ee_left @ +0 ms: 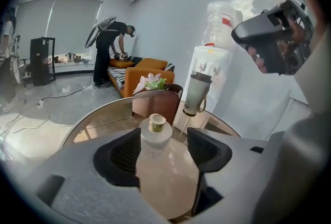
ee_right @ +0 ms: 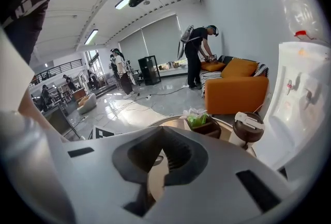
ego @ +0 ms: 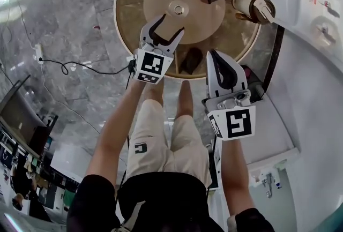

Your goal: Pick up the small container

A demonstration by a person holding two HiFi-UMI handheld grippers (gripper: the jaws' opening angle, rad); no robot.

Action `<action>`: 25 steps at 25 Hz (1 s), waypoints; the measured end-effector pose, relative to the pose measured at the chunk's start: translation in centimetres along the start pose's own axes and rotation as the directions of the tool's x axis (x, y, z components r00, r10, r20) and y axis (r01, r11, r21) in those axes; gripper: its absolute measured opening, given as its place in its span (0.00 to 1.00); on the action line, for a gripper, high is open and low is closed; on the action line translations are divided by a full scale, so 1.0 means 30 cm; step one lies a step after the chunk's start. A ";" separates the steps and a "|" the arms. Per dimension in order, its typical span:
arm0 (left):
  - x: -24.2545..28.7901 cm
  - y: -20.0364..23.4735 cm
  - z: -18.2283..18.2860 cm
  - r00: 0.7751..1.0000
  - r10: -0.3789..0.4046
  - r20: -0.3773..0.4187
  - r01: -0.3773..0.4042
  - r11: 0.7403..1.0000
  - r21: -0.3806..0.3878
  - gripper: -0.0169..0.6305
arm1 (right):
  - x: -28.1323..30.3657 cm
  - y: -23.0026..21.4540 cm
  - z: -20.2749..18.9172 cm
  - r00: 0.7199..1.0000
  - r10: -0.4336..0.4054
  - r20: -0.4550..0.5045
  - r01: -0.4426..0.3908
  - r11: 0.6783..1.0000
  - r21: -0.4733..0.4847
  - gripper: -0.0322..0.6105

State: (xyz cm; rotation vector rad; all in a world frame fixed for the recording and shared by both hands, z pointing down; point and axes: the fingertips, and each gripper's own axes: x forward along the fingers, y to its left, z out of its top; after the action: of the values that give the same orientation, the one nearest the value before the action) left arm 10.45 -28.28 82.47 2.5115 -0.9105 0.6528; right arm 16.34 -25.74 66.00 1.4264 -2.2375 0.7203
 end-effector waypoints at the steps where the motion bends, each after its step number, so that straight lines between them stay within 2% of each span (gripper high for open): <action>1: 0.014 0.009 -0.012 1.000 0.007 -0.006 -0.007 1.000 0.005 0.45 | 0.008 -0.002 -0.005 1.000 -0.001 -0.003 0.001 1.000 0.002 0.05; 5: 0.062 0.029 -0.081 0.999 0.027 -0.044 -0.027 1.000 -0.003 0.52 | 0.033 -0.011 -0.015 1.000 -0.002 -0.013 0.002 1.000 0.008 0.05; 12: 0.133 0.076 -0.085 0.998 0.068 -0.002 -0.068 0.998 0.004 0.56 | 0.065 -0.030 -0.036 1.000 -0.007 -0.025 0.008 1.000 0.025 0.05; 17: 0.188 0.076 -0.100 0.999 0.049 -0.012 -0.048 0.996 0.081 0.56 | 0.073 -0.053 -0.043 0.999 -0.018 -0.028 0.019 0.999 0.035 0.05; 25: 0.244 0.065 -0.104 0.999 0.026 -0.026 -0.024 0.997 0.076 0.56 | 0.065 -0.071 -0.059 0.999 -0.025 -0.033 0.026 0.998 0.052 0.05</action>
State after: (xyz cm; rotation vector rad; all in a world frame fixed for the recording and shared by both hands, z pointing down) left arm 13.22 -31.72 89.40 2.5551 -0.9258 0.7402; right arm 17.57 -26.80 68.98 1.4549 -2.1874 0.7929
